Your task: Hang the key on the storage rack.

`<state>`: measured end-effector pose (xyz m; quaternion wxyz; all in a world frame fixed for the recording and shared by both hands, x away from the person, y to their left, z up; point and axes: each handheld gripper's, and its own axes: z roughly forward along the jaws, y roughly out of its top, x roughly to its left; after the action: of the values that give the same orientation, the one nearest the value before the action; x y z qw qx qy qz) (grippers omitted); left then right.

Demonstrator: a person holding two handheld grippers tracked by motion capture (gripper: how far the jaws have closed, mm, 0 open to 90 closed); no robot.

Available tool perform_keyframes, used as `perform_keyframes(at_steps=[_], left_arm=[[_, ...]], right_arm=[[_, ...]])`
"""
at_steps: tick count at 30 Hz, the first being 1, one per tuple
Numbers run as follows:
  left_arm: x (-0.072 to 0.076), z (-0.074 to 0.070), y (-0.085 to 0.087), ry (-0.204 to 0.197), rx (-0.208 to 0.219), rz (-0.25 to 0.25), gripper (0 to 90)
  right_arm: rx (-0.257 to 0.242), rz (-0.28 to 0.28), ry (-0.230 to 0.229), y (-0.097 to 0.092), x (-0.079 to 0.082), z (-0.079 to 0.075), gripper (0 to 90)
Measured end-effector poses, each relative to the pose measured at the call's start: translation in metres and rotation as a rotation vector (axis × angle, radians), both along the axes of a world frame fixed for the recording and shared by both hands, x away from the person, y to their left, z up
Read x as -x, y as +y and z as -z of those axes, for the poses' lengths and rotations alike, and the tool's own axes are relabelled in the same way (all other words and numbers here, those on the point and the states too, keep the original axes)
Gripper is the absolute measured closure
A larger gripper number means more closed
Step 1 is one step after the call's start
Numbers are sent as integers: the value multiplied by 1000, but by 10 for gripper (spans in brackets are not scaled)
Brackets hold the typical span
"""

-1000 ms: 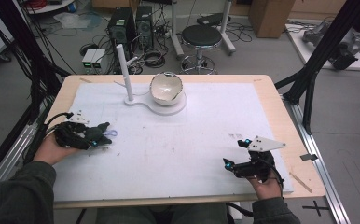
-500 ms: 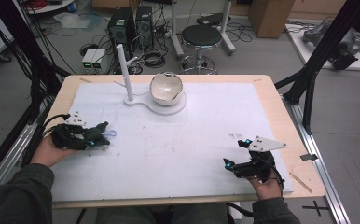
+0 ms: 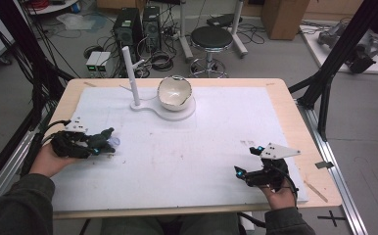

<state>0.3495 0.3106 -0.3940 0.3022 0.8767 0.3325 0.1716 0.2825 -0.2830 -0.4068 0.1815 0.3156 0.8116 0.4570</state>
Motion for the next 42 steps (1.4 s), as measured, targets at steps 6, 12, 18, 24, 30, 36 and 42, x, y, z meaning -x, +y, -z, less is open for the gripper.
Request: perform_keyframes(at_steps=[6, 12, 18, 24, 30, 36, 42], left_arm=[[4, -6, 2, -11, 34, 3, 454], [8, -10, 0, -21, 52, 12, 454], [10, -14, -2, -26, 65, 23, 454], [12, -18, -3, -33, 80, 26, 454], [14, -22, -4, -43, 95, 30, 454], [16, -24, -4, -48, 104, 32, 454], [18, -29, -6, -56, 109, 39, 454]], right_arm=[[-1, 0, 2, 0, 0, 0, 100], [1, -3, 3, 1, 0, 0, 100], [-2, -2, 3, 1, 0, 0, 100], [-2, -4, -3, 1, 0, 0, 100], [-7, -5, -4, 1, 0, 0, 100], [-11, -4, -5, 0, 1, -1, 100], [-12, -5, -10, 0, 1, -2, 100]])
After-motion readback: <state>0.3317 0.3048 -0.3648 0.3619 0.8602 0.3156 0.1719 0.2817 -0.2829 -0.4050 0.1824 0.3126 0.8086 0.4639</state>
